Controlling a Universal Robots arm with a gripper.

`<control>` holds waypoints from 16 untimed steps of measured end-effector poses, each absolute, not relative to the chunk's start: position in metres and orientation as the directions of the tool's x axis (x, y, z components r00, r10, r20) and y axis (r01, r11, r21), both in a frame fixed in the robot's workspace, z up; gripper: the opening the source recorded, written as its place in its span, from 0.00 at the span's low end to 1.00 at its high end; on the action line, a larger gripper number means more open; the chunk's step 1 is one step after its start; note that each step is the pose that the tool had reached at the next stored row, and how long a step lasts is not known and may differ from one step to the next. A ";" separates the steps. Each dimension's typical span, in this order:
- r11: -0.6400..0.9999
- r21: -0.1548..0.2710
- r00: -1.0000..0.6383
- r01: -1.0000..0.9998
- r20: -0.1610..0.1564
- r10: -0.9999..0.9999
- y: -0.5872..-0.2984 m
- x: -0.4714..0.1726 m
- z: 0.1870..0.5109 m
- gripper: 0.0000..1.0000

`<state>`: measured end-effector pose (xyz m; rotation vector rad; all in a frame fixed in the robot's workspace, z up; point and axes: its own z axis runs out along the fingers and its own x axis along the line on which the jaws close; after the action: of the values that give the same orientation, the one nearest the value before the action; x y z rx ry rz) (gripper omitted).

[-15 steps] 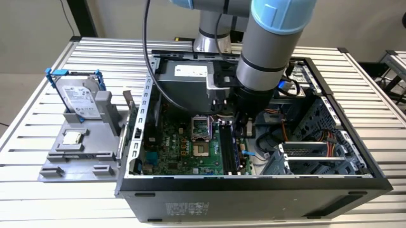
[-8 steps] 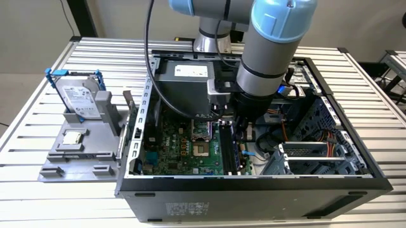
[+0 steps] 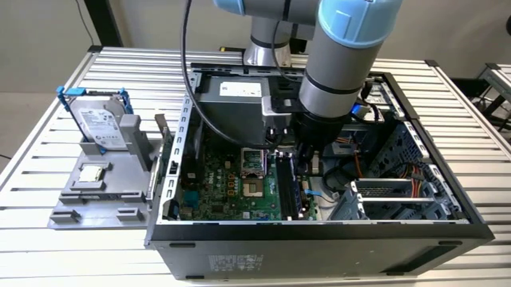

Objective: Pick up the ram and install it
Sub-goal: 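Press down the ram until it locks into place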

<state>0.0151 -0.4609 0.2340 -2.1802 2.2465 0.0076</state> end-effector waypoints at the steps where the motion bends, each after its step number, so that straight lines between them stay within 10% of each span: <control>1: 0.030 -0.004 -0.030 -1.000 -0.012 -0.999 -0.461 0.015 0.238 0.00; 16: 0.030 -0.004 -0.030 -1.000 -0.012 -0.999 -0.461 0.015 0.288 0.00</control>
<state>0.0151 -0.4609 0.2879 -2.1801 2.2462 0.0082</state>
